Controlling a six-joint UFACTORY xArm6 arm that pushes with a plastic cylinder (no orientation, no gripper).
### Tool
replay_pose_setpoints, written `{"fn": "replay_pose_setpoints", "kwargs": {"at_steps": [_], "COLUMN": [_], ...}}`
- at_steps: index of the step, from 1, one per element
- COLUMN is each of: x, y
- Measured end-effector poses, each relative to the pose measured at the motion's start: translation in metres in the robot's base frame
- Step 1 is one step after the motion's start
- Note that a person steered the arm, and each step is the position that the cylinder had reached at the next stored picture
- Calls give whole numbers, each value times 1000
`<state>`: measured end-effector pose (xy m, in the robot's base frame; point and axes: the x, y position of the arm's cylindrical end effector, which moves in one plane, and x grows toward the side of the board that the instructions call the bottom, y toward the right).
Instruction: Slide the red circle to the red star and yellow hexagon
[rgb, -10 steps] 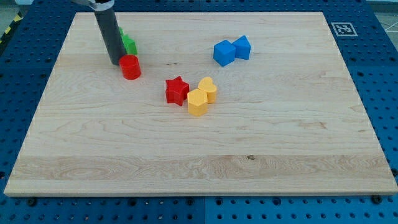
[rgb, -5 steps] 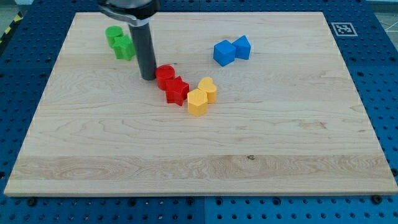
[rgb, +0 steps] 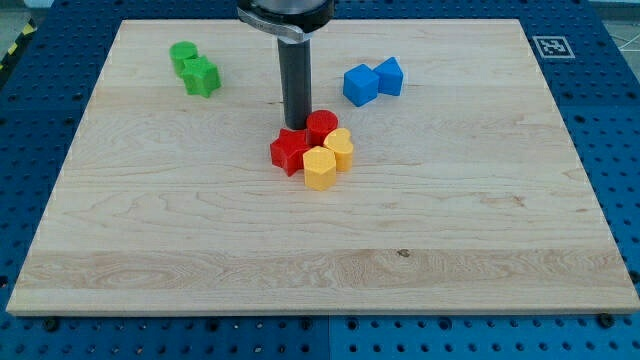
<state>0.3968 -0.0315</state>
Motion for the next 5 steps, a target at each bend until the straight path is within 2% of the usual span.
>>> {"fn": "replay_pose_setpoints", "kwargs": {"at_steps": [1,3,5], "x": [-9,-17,12], "y": [0,50,43]}}
